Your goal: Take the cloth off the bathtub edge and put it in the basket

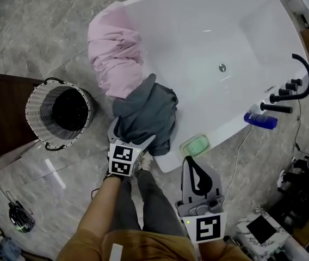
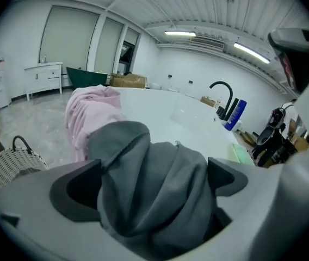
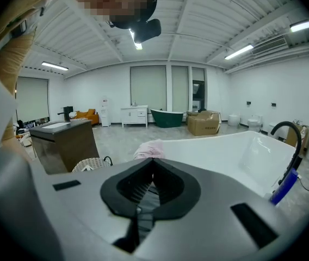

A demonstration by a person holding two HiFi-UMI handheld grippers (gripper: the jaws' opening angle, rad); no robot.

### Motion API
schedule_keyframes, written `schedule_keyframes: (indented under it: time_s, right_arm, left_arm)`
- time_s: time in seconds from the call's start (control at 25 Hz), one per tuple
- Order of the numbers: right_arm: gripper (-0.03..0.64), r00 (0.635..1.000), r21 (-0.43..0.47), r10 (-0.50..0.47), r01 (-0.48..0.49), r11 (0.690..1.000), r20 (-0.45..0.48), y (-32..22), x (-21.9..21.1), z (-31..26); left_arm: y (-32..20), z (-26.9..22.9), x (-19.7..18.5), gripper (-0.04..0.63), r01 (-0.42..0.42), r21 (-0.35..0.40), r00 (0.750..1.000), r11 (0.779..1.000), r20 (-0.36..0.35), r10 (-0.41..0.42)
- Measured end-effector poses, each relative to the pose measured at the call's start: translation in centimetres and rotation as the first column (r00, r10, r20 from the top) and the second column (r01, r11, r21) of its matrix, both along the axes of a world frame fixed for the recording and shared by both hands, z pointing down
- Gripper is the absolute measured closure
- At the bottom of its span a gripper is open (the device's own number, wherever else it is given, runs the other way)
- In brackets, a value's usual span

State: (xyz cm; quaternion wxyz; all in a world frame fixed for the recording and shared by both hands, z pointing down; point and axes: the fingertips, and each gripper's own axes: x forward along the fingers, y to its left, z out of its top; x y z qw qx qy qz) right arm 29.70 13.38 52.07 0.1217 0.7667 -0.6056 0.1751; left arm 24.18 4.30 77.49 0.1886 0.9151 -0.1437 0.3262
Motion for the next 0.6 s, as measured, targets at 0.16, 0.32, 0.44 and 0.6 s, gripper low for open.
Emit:
schedule_keyframes:
  time_s: [0.16,0.32,0.44,0.6]
  right_arm:
    - [0.612,1.000,-0.014,-0.012,0.012,1.000,0.015,-0.2,0.0,1.3]
    - [0.612,1.000,-0.016,-0.009,0.009,1.000,0.019,-0.4,1.0,2.0]
    - [0.612,1.000,-0.024,-0.004,0.004,1.000,0.022,-0.3,1.8,2.4]
    - [0.612,1.000,-0.018,-0.006,0.007,1.000,0.026,-0.4,2.3,2.8]
  left_arm:
    - [-0.3,2.6,0.1,0.003,0.069,-0.110,0.998,0.992,0.011,-0.069]
    - [0.1,4.7,1.1,0.003,0.120,-0.264,0.992,0.957,-0.015,-0.129]
    - [0.8,5.5,1.9,0.006,0.103,-0.348,0.992,0.932,-0.036,-0.123]
    - [1.2,4.4,1.8,0.132,0.117,-0.317,0.990,0.941,-0.035,-0.135]
